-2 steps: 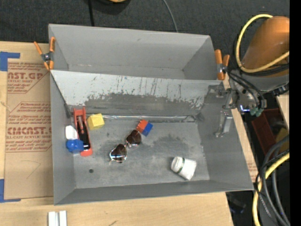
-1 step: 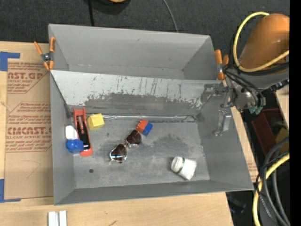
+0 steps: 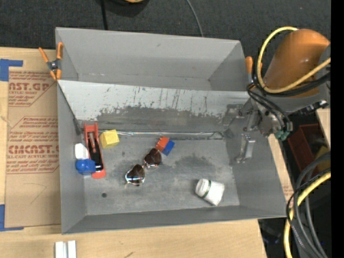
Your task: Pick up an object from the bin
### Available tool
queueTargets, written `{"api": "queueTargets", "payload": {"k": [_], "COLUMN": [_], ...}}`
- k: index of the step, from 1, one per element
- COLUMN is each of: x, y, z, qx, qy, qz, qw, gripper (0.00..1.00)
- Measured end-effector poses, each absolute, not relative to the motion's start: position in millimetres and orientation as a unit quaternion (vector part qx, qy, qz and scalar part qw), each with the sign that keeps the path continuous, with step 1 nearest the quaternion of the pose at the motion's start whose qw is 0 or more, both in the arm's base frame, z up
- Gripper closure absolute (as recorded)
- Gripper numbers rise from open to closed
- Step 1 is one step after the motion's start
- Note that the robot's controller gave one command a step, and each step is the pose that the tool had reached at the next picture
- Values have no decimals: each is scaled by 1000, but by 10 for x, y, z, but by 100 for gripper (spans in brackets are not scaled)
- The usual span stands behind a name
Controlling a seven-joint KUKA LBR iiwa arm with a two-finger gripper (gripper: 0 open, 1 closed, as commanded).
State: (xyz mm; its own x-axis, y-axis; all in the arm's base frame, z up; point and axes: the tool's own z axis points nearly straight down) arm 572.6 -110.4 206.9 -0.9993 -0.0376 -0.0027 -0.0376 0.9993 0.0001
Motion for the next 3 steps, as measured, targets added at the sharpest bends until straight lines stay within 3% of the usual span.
{"api": "queueTargets", "payload": {"k": [1,2,3], "x": [5694,5667,5415], "y": [-1076,-954,-782], "z": [1664,1509,1035], "qx": [18,-55,-1], "qy": [1000,999,1000], "qz": [0,0,0], "qw": [1,1,5], "gripper": [0,0,0]}}
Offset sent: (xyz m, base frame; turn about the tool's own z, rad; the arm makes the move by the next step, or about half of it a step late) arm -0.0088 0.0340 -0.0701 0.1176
